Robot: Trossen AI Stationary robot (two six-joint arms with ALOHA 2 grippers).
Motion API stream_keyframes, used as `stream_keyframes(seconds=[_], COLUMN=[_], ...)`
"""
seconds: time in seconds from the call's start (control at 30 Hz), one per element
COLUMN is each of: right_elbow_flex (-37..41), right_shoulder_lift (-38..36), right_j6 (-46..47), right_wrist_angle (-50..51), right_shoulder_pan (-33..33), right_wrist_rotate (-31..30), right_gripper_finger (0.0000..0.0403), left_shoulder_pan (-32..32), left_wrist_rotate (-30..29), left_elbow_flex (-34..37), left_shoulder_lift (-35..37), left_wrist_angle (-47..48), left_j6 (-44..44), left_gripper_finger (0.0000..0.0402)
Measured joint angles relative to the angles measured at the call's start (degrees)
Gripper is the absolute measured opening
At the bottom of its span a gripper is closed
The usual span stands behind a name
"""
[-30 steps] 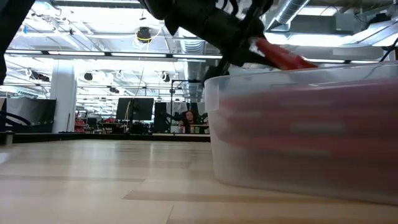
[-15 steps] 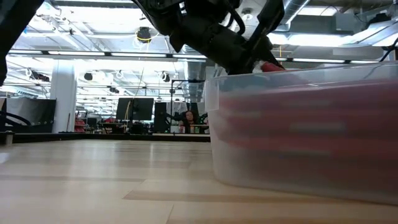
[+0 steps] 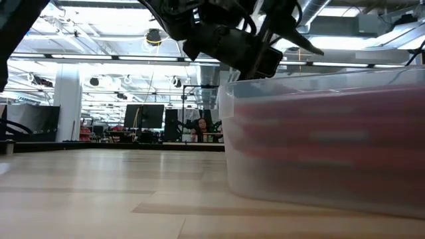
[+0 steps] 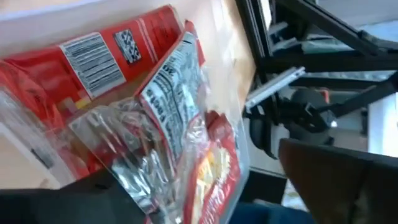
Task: Sort popcorn bags into baskets
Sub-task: Put the red popcorn bag into the transparent bin
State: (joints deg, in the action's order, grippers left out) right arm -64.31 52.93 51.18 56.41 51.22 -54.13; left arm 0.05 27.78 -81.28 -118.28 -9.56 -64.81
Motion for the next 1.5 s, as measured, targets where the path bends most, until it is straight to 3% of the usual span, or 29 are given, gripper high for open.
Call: stream_keyframes(seconds=[0.13, 0.27, 0.47, 0.7, 0.83, 1.0, 1.2, 1.37, 1.5], right_elbow_flex=[0.0, 0.0, 0.0, 0.0, 0.0, 0.0, 0.0, 0.02, 0.02], right_shoulder_lift=[0.0, 0.0, 1.59, 5.08, 7.21, 13.97, 24.43, 32.93, 38.36], right_j6=[0.0, 0.76, 0.94, 0.9, 1.01, -2.81, -13.37, -14.14, -12.41], right_wrist_angle=[0.03, 0.08, 0.49, 1.29, 1.23, -3.69, -18.23, -27.62, -32.97], right_shoulder_pan=[0.0, 0.0, -0.35, -3.05, -4.72, -7.65, -13.04, -20.13, -24.13], right_wrist_rotate=[-0.04, -0.1, -0.59, -0.68, 0.23, 4.26, 11.47, 20.89, 24.89], right_gripper_finger=[0.016, 0.0166, 0.0171, 0.0167, 0.0163, 0.0142, 0.0094, 0.0049, 0.0018], left_shoulder_pan=[0.99, 1.12, 2.17, 2.45, 2.67, 4.68, 10.4, 16.33, 21.13], left_wrist_rotate=[2.22, 2.77, 6.87, -0.11, 3.45, 5.49, -2.47, -12.7, -15.86], left_elbow_flex=[0.0, 0.0, 0.04, -0.11, -0.03, 0.02, 0.0, -0.02, -0.02], left_shoulder_lift=[0.0, 0.02, 3.46, 8.34, 8.93, 15.51, 28.69, 38.94, 45.71], left_wrist_angle=[0.05, 0.21, 6.42, 13.04, 16.34, 24.57, 34.84, 41.68, 48.5], left_j6=[-1.39, -2.34, 0.84, 5.9, 5.31, 9.4, 18.43, 25.5, 31.49], left_gripper_finger=[0.0359, 0.0384, 0.0388, 0.0389, 0.0389, 0.0389, 0.0389, 0.0389, 0.0389])
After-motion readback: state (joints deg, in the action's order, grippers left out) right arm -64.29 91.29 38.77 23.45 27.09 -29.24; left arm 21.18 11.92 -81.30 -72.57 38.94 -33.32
